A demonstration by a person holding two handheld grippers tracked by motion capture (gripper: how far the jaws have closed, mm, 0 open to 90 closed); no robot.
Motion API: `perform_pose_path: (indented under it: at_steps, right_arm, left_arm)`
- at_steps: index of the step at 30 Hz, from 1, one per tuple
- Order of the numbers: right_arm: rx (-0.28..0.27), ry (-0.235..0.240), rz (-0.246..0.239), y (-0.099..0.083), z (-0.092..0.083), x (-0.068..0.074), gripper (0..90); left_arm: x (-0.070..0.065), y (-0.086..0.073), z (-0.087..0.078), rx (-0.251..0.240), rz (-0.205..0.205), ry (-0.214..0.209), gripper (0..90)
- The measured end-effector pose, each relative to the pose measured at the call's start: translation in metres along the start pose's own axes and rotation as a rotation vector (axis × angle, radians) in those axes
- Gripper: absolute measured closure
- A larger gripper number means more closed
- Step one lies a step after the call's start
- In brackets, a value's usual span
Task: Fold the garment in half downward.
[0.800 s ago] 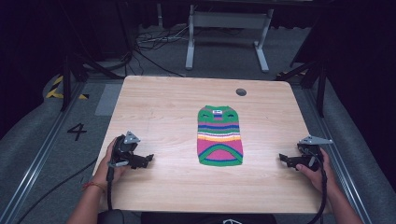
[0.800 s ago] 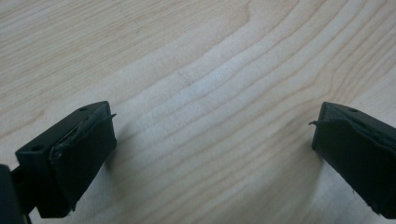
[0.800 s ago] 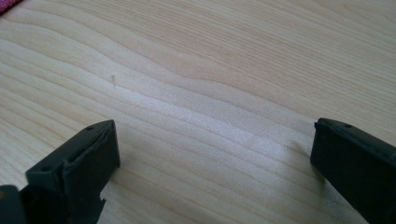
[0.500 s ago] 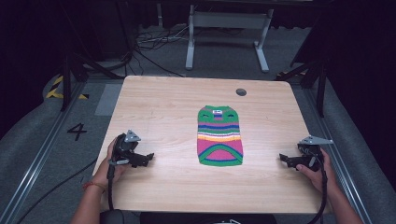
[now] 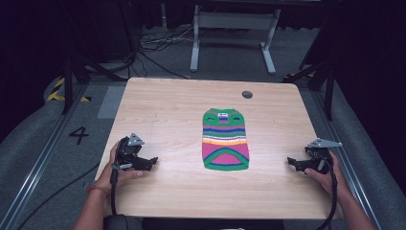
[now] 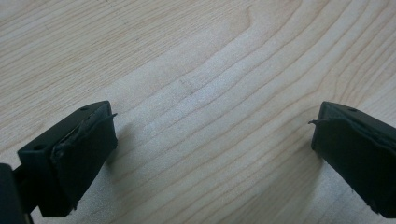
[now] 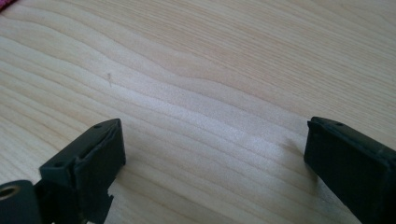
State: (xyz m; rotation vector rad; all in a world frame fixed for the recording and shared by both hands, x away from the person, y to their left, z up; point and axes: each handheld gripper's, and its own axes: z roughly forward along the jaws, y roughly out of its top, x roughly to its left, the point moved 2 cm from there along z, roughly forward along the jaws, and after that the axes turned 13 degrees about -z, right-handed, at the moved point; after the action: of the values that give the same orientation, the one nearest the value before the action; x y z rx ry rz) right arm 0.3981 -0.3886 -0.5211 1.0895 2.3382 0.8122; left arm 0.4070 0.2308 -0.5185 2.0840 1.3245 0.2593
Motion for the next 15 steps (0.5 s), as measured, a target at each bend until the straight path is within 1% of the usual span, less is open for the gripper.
perform_pose_path:
  at_steps: [3,4,5,6,7,8,9,10,11,12,13,14,15]
  right_arm:
    - [0.013,0.018,-0.011,0.001,-0.001,-0.001,7.2]
    - [0.013,0.024,-0.012,0.001,-0.002,-0.001,8.2]
    - [0.016,0.033,-0.024,0.002,-0.002,-0.003,13.1]
    - [0.016,0.034,-0.021,0.004,-0.002,-0.003,19.3]
    - [0.017,0.044,-0.039,0.006,-0.003,-0.003,24.2]
    - [0.017,0.044,-0.039,0.006,-0.003,-0.003,24.2]
    - [0.010,0.045,-0.062,0.008,-0.004,-0.002,24.3]
    - [0.000,0.050,-0.068,0.012,-0.005,-0.001,23.5]
    - [-0.006,0.053,-0.072,0.014,-0.006,-0.001,24.0]
    - [-0.018,0.060,-0.078,0.017,-0.007,-0.001,25.3]
    - [-0.027,0.060,-0.091,0.019,-0.007,-0.001,26.8]
    - [-0.026,0.065,-0.089,0.021,-0.007,-0.002,27.0]
    - [-0.026,0.067,-0.089,0.023,-0.007,-0.003,27.3]
  left_arm:
    - [0.001,0.000,-0.001,0.015,0.024,-0.021,0.6]
    - [0.003,0.002,-0.001,0.021,0.034,-0.020,0.7]
    - [0.003,0.003,-0.002,0.022,0.035,-0.021,1.8]
    - [0.001,0.003,-0.002,0.021,0.039,-0.033,4.6]
    - [0.000,0.005,-0.003,0.011,0.056,-0.043,10.9]
    - [0.000,0.005,-0.003,0.011,0.056,-0.043,21.5]
    - [-0.001,0.007,-0.004,-0.002,0.085,-0.031,21.5]
    - [-0.002,0.008,-0.004,-0.004,0.098,-0.012,24.8]
    - [-0.003,0.009,-0.003,0.004,0.102,-0.002,20.5]
    - [-0.003,0.010,-0.002,0.001,0.105,-0.009,18.7]
    - [-0.004,0.011,-0.001,0.007,0.099,-0.020,20.4]
    - [-0.003,0.014,0.000,0.010,0.090,-0.026,23.1]
    - [-0.004,0.017,0.001,0.013,0.085,-0.027,22.9]
